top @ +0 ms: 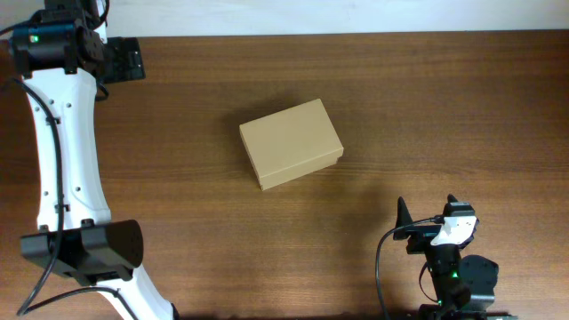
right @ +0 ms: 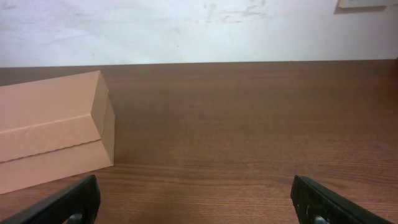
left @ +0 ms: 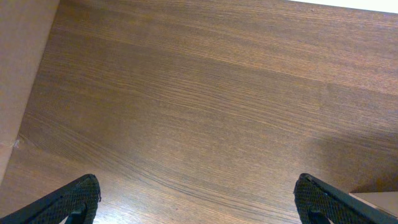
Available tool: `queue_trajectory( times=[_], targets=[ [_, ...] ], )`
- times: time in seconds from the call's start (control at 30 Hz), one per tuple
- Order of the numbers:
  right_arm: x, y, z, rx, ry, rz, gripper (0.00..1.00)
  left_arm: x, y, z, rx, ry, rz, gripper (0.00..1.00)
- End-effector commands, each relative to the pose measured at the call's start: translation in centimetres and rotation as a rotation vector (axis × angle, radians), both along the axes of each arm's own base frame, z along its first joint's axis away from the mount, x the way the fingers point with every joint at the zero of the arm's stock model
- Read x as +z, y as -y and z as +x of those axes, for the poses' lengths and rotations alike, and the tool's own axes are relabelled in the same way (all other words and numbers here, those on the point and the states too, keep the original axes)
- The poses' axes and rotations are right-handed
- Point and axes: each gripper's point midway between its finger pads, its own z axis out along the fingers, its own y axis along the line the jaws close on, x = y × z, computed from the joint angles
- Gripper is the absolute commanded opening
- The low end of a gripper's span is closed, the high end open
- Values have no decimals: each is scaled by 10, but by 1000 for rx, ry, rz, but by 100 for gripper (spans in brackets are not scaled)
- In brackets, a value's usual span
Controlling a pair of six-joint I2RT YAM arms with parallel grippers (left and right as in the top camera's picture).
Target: Pack container
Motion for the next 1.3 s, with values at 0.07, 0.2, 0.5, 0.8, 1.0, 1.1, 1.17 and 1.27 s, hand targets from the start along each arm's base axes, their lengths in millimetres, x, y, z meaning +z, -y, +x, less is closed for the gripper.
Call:
queue_trajectory(
  times=[0.07,0.2,0.5,0.8,1.0,1.1,1.17,1.27],
  targets=[
    [-1,-4,0,19,7,4,99,-4,-3,1,9,-11,4,100],
    [-1,-4,0,19,7,4,99,14,3,-6,-3,30,8,100],
    [-1,-4,0,19,7,4,99,93,66,-47,-145,219,11,100],
    [-1,-4,0,19,7,4,99,111,96,-136,-245,333,11,100],
    [-1,-4,0,19,7,4,99,122,83,-159,-204,649,8,100],
    [-1,-4,0,19,7,4,99,111,78,-159,-183,801,12,100],
    [-1,-4,0,19,7,4,99,99,76,-159,-171,888,14,100],
    [-1,-4,0,19,7,4,99,70,73,-161,-159,971,18,99]
  ],
)
